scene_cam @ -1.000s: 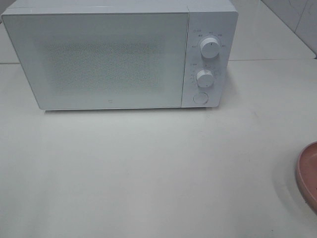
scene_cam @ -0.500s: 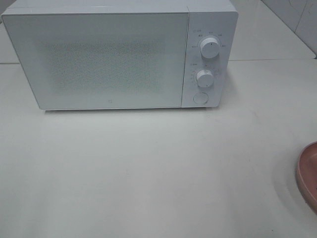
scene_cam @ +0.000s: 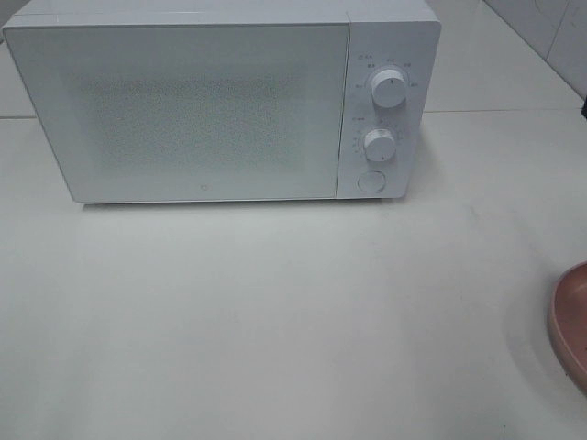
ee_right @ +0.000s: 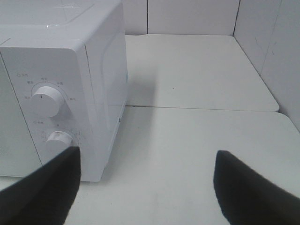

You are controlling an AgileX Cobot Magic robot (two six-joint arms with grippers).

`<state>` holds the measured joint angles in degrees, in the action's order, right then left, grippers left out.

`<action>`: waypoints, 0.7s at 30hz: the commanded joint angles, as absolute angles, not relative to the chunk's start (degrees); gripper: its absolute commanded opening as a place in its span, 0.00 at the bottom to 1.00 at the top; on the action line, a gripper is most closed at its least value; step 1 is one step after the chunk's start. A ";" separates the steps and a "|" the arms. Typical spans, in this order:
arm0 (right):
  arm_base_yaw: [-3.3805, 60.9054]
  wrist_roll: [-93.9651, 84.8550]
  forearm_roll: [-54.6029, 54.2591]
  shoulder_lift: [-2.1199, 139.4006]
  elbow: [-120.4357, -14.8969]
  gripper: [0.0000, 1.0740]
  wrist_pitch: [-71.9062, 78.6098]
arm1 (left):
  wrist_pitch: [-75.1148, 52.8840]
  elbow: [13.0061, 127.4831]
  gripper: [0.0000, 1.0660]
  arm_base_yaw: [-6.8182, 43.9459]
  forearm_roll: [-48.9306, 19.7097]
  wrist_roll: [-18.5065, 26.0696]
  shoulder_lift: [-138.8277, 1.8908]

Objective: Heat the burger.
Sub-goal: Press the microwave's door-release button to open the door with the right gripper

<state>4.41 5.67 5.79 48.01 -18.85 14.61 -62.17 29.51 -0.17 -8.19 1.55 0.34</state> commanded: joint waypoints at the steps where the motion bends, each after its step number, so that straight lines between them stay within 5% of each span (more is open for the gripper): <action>1: 4.30 5.16 5.67 52.43 -18.68 0.69 20.40 | -61.36 29.51 0.92 0.11 -8.14 1.66 1.38; 14: 4.70 4.13 5.61 67.84 -18.68 0.69 35.07 | -61.36 29.51 0.92 0.11 -8.14 1.66 1.38; 21: 13.12 -4.64 -2.58 77.12 -15.99 0.69 48.76 | -61.36 29.51 0.92 0.11 -8.14 1.66 1.38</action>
<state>10.26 -0.34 2.01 74.60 -16.84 42.80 -62.17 29.51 -0.17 -8.19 1.55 0.34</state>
